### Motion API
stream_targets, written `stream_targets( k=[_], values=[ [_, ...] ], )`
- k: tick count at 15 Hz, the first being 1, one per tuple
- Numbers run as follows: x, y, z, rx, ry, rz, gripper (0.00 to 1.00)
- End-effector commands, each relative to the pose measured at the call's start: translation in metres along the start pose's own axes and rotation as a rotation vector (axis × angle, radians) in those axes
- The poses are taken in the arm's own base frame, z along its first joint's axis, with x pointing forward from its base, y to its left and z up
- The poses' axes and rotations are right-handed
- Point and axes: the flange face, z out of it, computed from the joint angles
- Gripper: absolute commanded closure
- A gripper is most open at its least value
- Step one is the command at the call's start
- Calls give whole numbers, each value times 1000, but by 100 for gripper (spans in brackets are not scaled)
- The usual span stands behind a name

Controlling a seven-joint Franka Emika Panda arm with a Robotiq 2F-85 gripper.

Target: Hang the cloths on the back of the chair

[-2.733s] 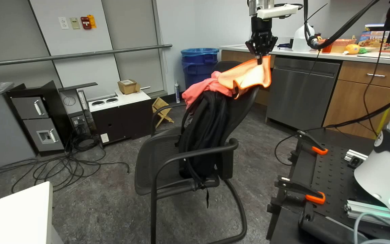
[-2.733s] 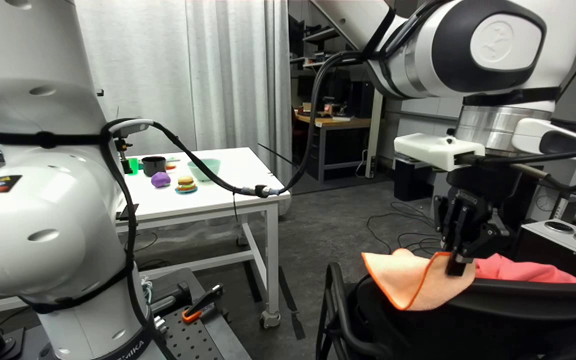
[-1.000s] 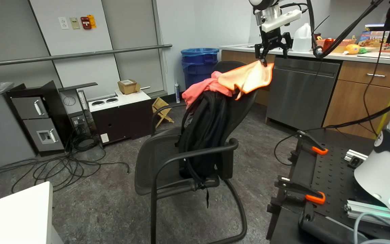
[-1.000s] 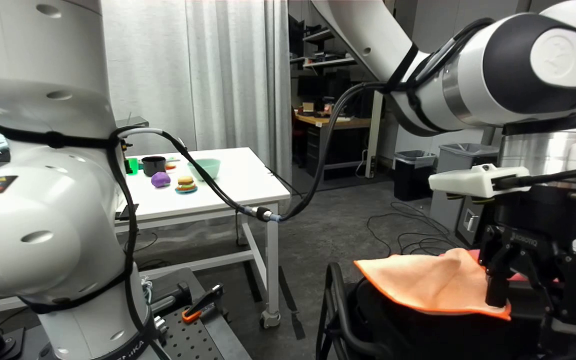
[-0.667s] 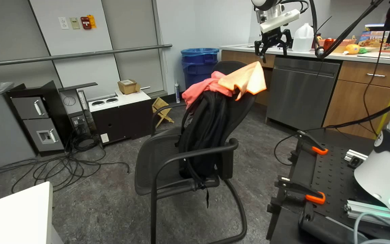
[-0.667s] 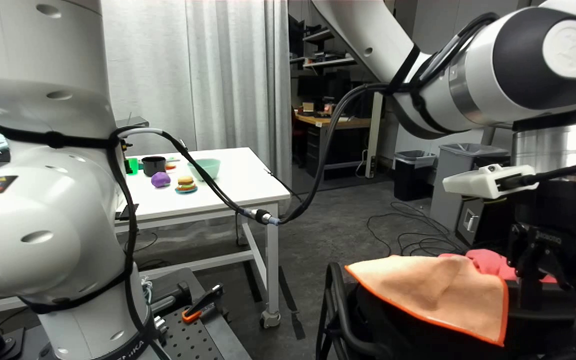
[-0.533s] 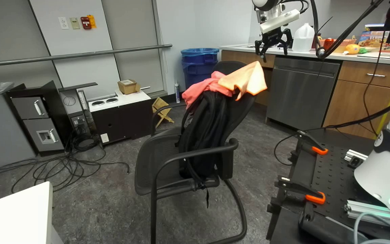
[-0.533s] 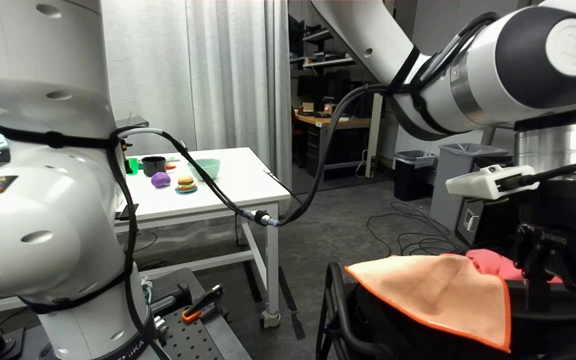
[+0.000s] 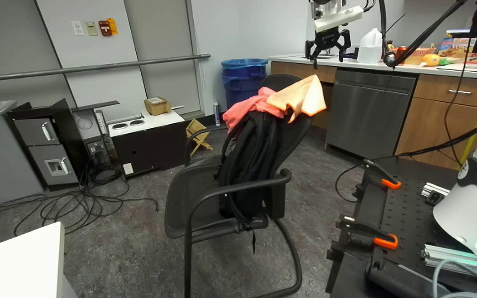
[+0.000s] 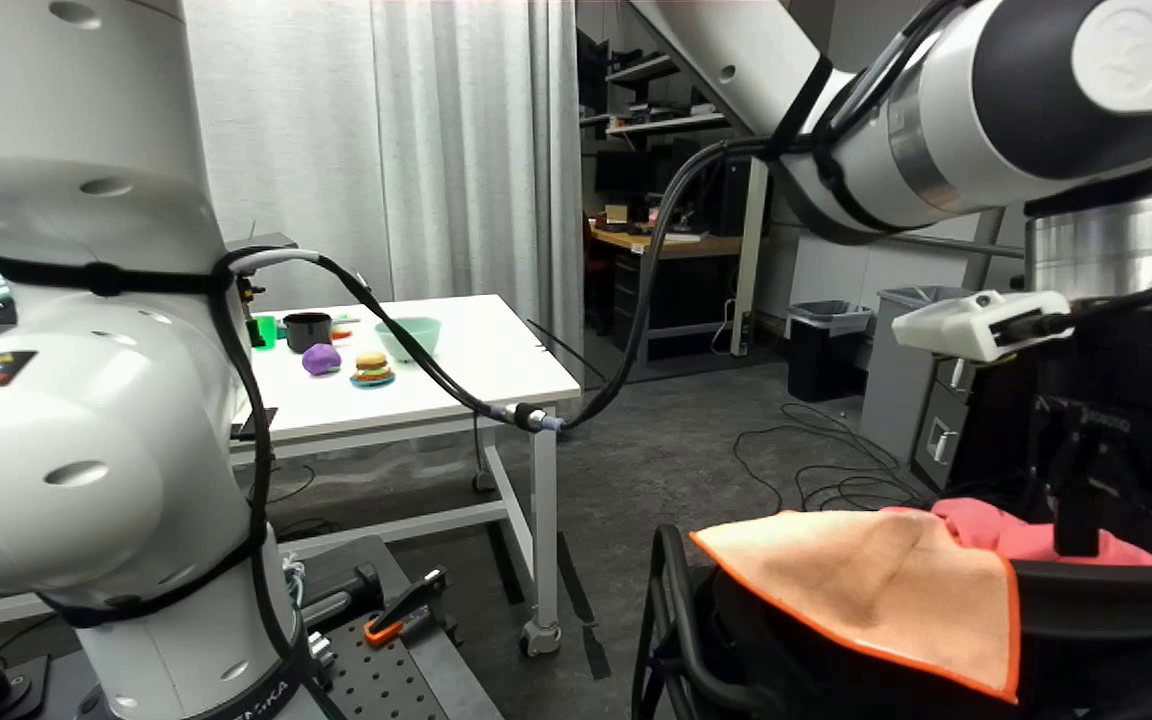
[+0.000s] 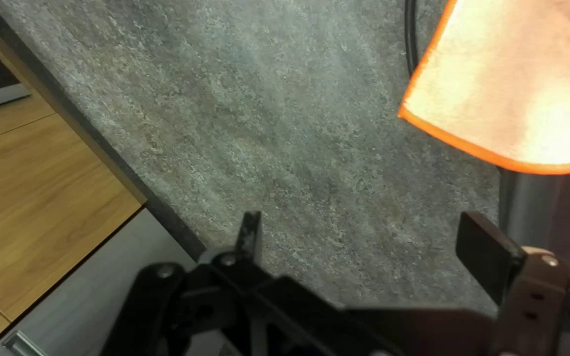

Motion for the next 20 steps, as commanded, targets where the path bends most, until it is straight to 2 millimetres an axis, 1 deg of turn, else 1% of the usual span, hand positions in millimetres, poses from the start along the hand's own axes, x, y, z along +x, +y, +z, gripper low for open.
stream_targets(
  k=[1,3,5,7,9,12,15,18,20],
  values=[
    [-1,-15,-39,124,23,-35,0],
    [0,-30,-58,191,28,-57,0],
    [2,-51,-74,251,48,-78,0],
    [6,-76,-86,295,65,-96,0],
    [9,-102,-90,320,84,-119,0],
    [12,-142,-84,338,96,-146,0],
    [18,-177,-67,333,82,-171,0],
    [30,-205,-44,300,68,-182,0],
    [40,-218,-29,277,66,-184,0]
  ],
)
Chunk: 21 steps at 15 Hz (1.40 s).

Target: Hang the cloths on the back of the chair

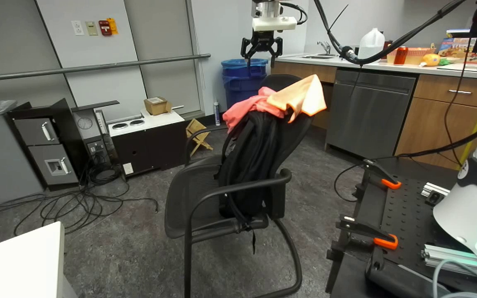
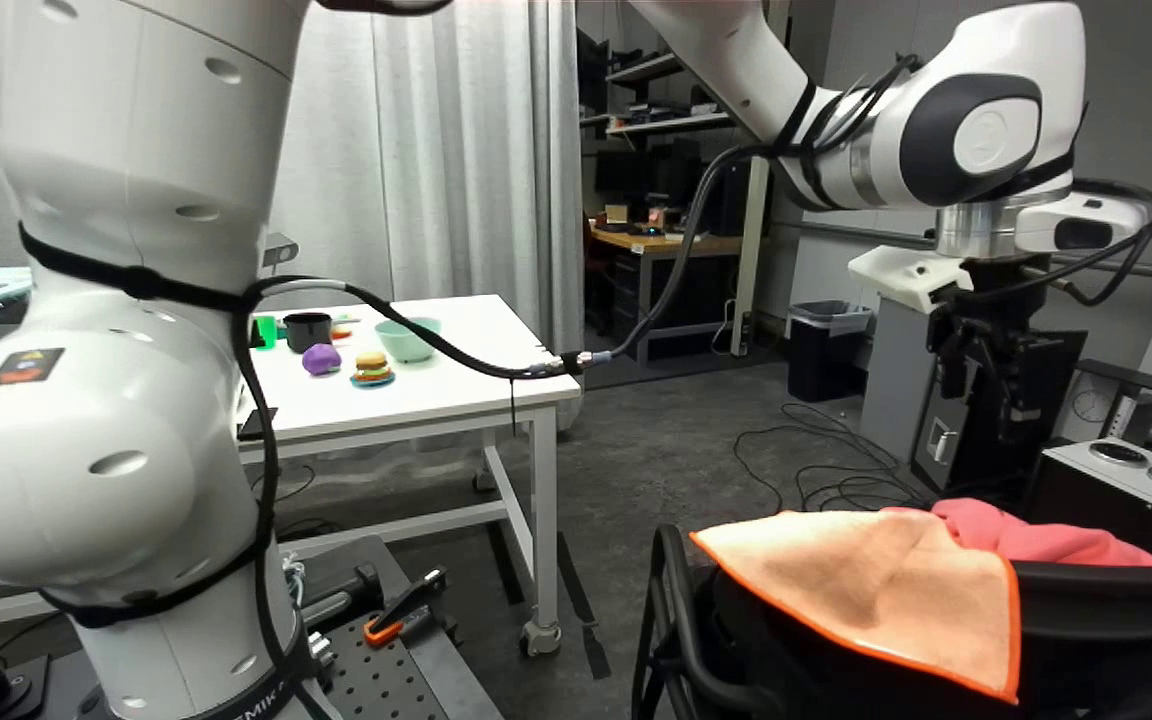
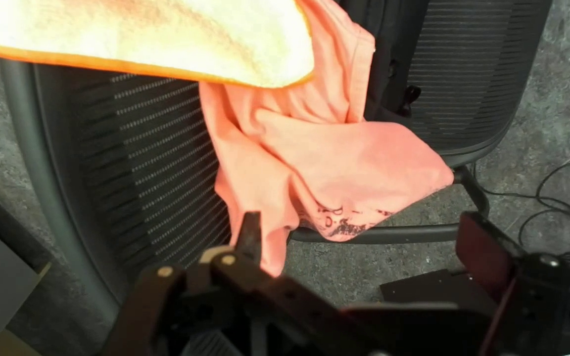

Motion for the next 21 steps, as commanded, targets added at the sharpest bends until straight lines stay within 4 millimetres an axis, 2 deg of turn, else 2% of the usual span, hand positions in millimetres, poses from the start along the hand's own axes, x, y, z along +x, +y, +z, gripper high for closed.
stream_targets(
  k=[1,5,11,16,21],
  values=[
    [30,-15,31,-25,-5,2,0],
    [45,-16,71,-79,-29,4,0],
    [53,-11,122,-182,-68,19,0],
    [60,1,144,-237,-103,45,0],
    [67,7,143,-247,-109,59,0]
  ],
)
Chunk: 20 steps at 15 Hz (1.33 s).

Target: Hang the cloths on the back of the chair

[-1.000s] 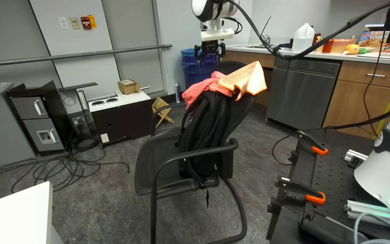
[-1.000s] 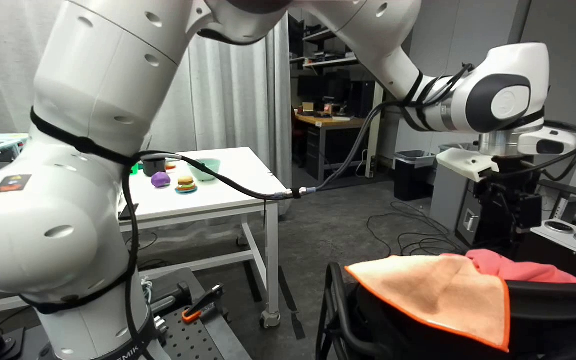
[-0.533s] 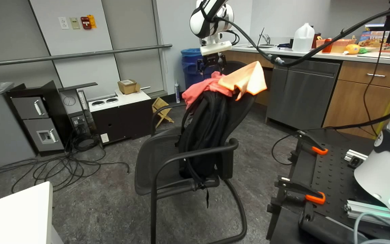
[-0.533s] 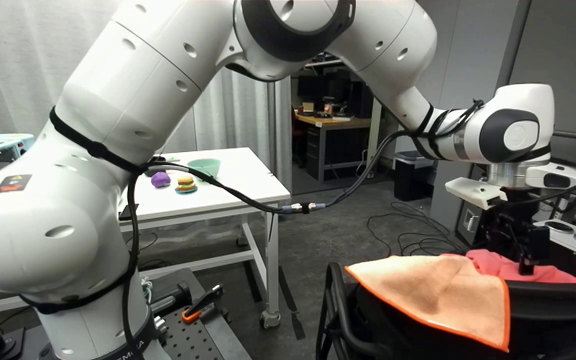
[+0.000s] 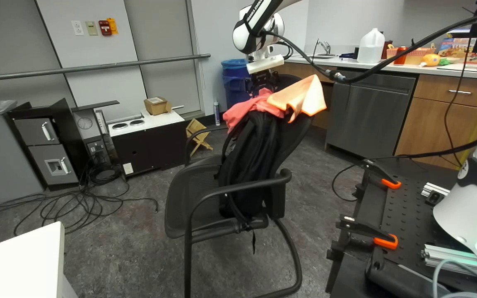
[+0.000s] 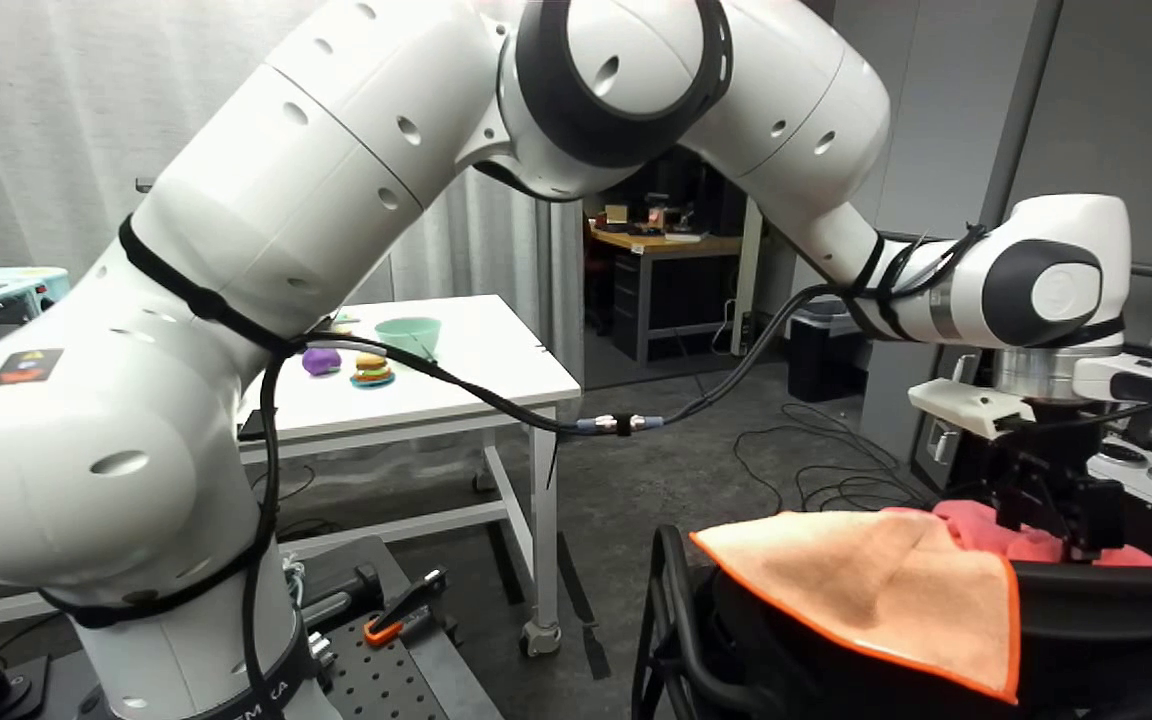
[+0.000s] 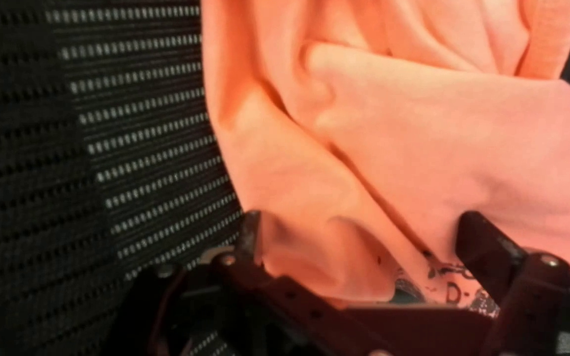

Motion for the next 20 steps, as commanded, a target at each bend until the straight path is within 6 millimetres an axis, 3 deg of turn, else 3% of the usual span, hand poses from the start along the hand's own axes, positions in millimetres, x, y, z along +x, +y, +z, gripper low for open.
stream_targets(
  k=[1,5,6,7,9,14,18,20],
  values=[
    [12,4,-7,-21,1,23,0],
    [17,13,-15,-15,8,40,0],
    [18,15,-14,-17,6,43,6],
    [18,17,-12,-19,0,45,28],
    [16,18,-8,-26,-9,46,33],
    [12,20,-6,-26,-22,46,72],
    [16,29,-40,28,31,69,100],
    [18,34,-68,65,95,91,100]
  ],
)
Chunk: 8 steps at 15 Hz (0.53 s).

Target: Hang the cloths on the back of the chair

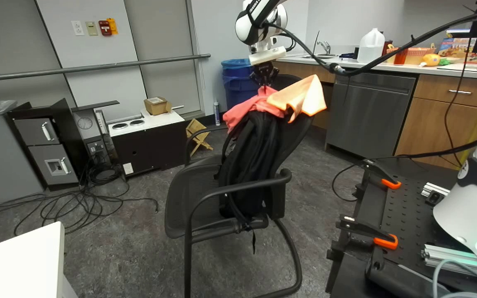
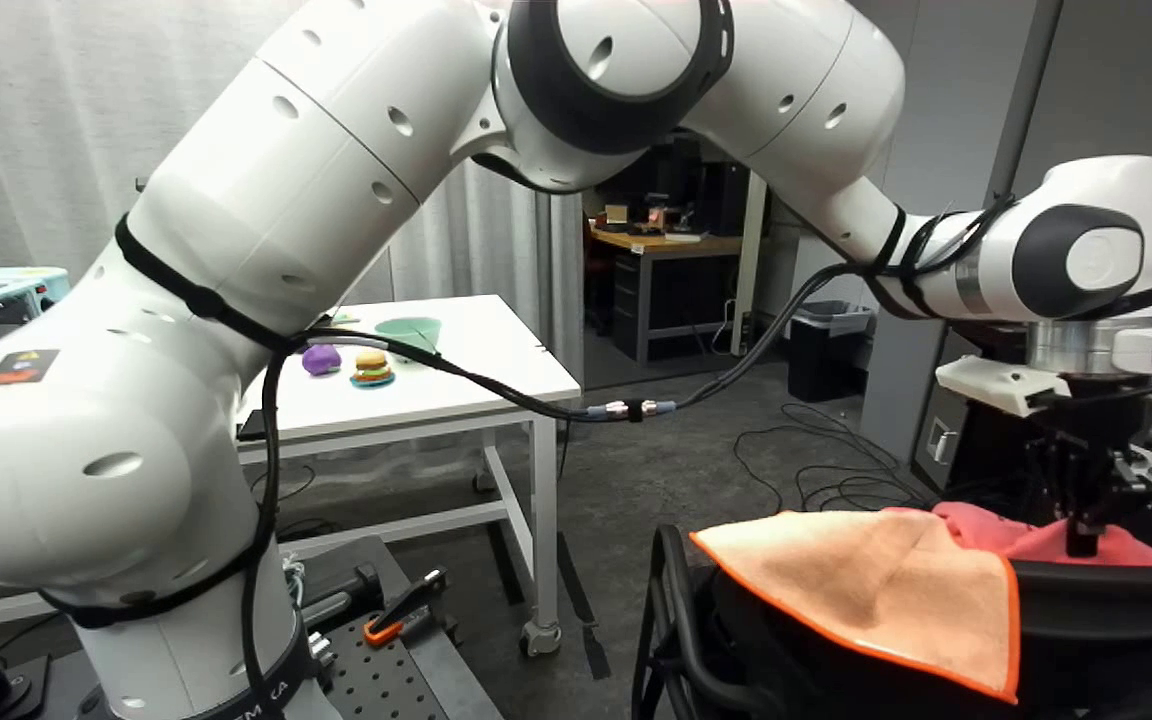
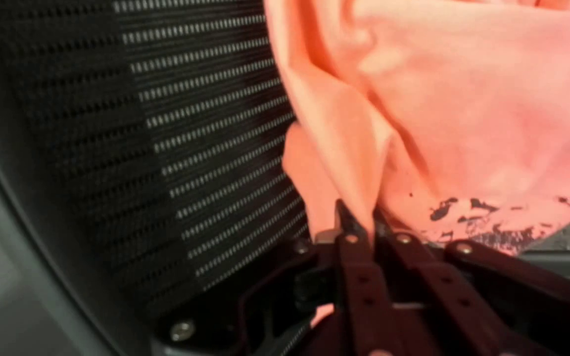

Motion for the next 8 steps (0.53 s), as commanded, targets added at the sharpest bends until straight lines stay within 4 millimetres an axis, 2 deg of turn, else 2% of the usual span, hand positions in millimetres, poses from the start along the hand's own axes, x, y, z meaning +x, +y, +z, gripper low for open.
stream_targets(
  k=[1,5,8],
  values=[
    [5,17,-59,82,114,62,100],
    [17,38,-129,182,324,148,99],
    [22,62,-175,267,449,251,99]
  ],
)
